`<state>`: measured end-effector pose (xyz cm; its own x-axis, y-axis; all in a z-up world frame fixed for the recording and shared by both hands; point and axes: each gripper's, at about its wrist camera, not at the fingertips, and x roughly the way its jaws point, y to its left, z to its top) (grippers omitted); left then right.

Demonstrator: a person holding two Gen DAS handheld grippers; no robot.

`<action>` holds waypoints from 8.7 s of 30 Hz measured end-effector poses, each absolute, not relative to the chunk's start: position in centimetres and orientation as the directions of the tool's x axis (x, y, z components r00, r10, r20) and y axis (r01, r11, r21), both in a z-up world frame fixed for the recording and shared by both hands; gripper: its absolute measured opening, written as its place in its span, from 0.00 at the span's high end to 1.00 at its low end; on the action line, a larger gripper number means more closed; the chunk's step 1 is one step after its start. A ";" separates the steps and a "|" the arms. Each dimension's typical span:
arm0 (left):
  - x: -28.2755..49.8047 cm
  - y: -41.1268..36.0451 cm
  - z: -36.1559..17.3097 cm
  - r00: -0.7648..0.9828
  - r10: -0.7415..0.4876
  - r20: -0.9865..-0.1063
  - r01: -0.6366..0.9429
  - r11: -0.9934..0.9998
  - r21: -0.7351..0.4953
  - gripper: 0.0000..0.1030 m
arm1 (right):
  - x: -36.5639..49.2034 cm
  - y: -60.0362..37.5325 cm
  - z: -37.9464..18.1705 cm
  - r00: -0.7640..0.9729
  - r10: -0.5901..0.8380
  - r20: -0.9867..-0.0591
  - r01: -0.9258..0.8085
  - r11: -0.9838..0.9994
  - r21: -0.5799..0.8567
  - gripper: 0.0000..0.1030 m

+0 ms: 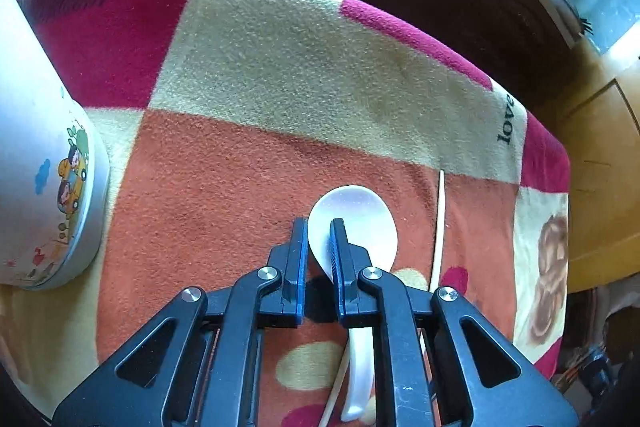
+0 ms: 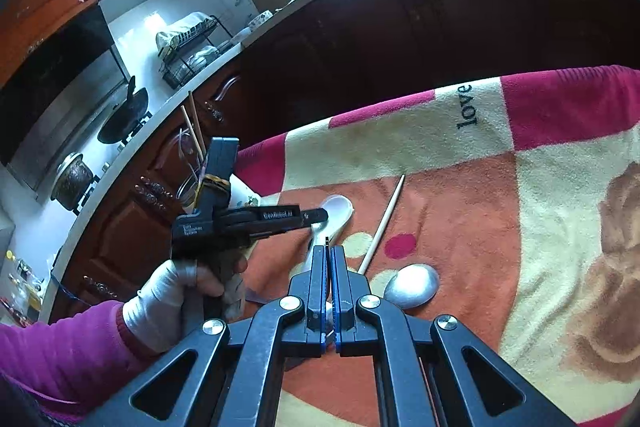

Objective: Organize utensils

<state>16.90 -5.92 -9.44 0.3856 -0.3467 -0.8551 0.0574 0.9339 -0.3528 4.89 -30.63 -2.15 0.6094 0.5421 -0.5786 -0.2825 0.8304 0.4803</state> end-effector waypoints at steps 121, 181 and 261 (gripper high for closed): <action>6.6 0.5 0.3 0.582 -0.309 -0.752 0.193 0.951 -0.241 0.59 | 7.7 -24.0 -1.3 0.599 0.363 -0.714 -0.294 0.929 0.226 0.71; 3.5 -10.7 -7.6 0.179 -0.360 -0.916 0.743 0.660 -0.114 0.60 | 5.5 -31.3 -5.2 0.587 0.557 -0.588 -0.184 0.799 0.572 0.97; 14.6 -7.3 -6.0 0.288 -0.515 -0.807 0.383 0.835 -0.396 0.69 | 19.1 -31.2 -9.3 0.550 0.456 -0.700 -0.071 0.860 0.505 0.65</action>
